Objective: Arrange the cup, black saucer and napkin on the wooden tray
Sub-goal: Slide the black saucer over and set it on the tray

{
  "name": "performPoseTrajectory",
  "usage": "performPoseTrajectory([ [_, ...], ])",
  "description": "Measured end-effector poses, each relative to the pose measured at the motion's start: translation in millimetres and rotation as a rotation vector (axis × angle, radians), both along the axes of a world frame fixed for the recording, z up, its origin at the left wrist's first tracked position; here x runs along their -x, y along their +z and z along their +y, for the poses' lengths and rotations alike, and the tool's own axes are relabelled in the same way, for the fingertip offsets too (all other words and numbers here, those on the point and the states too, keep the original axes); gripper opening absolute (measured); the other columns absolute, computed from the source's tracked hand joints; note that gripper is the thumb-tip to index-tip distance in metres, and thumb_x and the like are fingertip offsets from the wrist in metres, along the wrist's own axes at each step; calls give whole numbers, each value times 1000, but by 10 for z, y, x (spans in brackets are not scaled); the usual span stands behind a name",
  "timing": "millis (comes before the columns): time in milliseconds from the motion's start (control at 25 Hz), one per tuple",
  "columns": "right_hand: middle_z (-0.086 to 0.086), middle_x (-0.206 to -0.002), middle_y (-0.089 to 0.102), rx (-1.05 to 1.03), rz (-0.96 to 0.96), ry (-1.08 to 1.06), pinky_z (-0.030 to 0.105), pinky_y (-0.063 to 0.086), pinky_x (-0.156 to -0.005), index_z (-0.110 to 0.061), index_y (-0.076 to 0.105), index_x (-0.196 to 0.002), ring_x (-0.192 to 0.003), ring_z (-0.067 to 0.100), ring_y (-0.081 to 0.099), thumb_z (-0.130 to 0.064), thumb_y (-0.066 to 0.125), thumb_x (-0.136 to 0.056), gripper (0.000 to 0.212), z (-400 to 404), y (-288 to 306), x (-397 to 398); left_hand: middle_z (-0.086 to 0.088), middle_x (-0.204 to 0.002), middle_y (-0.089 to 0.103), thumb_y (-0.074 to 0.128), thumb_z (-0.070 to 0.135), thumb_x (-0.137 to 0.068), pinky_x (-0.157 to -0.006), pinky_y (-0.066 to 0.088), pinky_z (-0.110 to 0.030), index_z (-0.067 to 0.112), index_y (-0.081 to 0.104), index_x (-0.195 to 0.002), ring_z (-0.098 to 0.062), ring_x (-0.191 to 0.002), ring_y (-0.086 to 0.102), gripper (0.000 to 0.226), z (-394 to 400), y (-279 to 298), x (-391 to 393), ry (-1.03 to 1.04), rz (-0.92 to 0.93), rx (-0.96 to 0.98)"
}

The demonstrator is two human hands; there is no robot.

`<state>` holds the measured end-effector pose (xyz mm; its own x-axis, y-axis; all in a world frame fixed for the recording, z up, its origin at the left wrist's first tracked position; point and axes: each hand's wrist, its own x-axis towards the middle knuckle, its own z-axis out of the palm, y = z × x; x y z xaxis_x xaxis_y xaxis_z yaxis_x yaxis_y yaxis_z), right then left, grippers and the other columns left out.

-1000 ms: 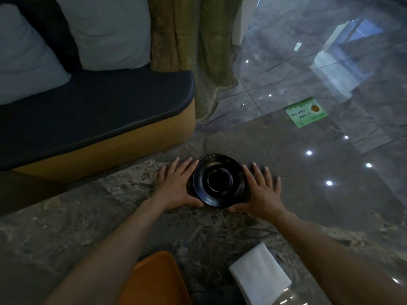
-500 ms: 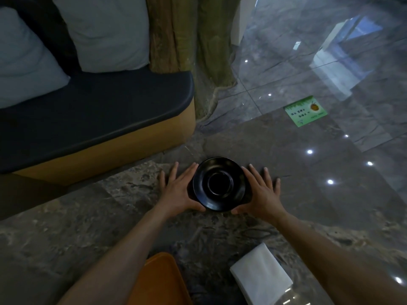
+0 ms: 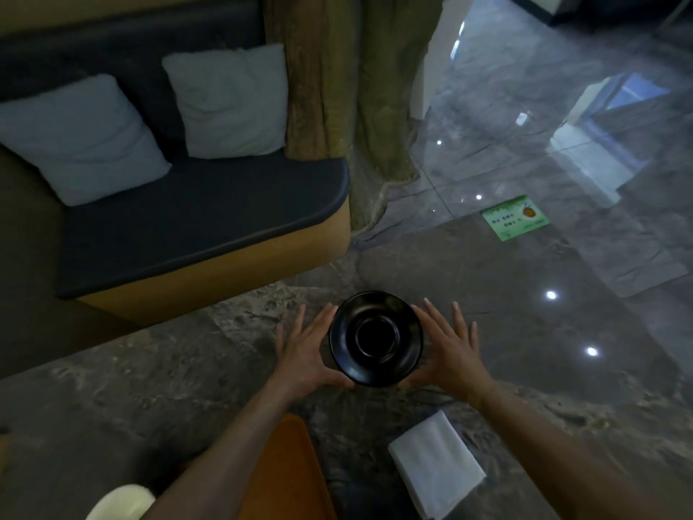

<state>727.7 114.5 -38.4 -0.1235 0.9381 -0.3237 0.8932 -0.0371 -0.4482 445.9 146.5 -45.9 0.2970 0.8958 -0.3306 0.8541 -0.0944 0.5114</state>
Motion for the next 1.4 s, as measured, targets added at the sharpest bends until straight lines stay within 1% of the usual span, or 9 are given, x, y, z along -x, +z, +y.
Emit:
performPoseTrajectory([
  [200,-29,-150,-22,-47,4,39,66,-9,-112,-63,-16,-137,-140,24,-33,-100,47,-35,126,-351,344,-39,37,-145,-9,51,98,-32,-111,-17,-57,75,-19,-122,-2,-136,-30,117,-579,465,-82,74,-50,-6],
  [440,-25,-152,-22,-63,0,124,62,-14,-112,-63,-16,-136,-139,24,-36,-91,62,-37,130,-845,663,-56,34,-143,-1,66,85,-40,-111,-17,-57,77,-19,-119,-4,-137,-25,117,-1255,857,-95,127,-67,-34],
  [680,-26,-151,-19,-70,46,180,62,-15,-112,-68,-19,-131,-136,22,-39,-85,67,-40,126,-1332,827,-37,39,-139,-16,77,72,-49,-111,-18,-56,75,-18,-122,-8,-138,-29,120,-1905,1057,-83,166,-41,-70],
  [840,-26,-151,-18,-79,67,236,62,-15,-113,-69,-17,-131,-137,21,-38,-86,68,-39,126,-1604,849,31,37,-143,4,79,66,-52,-112,-14,-33,74,-4,-128,16,-130,-25,113,-2444,1246,31,130,-143,-122],
  [960,-26,-151,-18,-56,65,268,60,-16,-113,-68,-17,-131,-138,21,-38,-84,70,-40,127,-1767,841,130,27,-143,30,77,50,-71,-113,3,-32,31,39,-135,1,-140,6,77,-2859,1091,80,394,-350,-167],
  [1040,-28,-150,-20,-41,73,294,59,-18,-113,-70,-19,-129,-138,20,-38,-84,69,-41,125,-1829,835,200,3,-143,42,62,23,-93,-118,6,-33,12,45,-130,-15,-138,28,43,-2924,996,138,609,-237,-101],
  [1120,-30,-150,-20,-45,93,331,59,-18,-112,-70,-17,-130,-137,19,-39,-87,67,-39,125,-1860,820,298,12,-149,26,82,38,-74,-113,-13,-20,24,29,-148,-1,-140,13,92,-3074,905,352,406,-235,-130],
  [1200,-29,-151,-20,-43,83,369,58,-17,-112,-69,-16,-132,-138,20,-38,-88,67,-39,126,-1854,796,419,13,-155,12,88,63,-44,-112,-9,-24,38,19,-149,-6,-144,-1,128,-3052,1009,292,408,-74,-109],
  [1400,-27,-152,-19,-8,58,450,59,-15,-114,-69,-18,-130,-139,20,-36,-92,62,-37,125,-1792,616,790,47,-142,21,77,73,-54,-118,-4,-40,57,14,-142,20,-136,-1,109,-3082,1005,450,378,-242,-267],
])
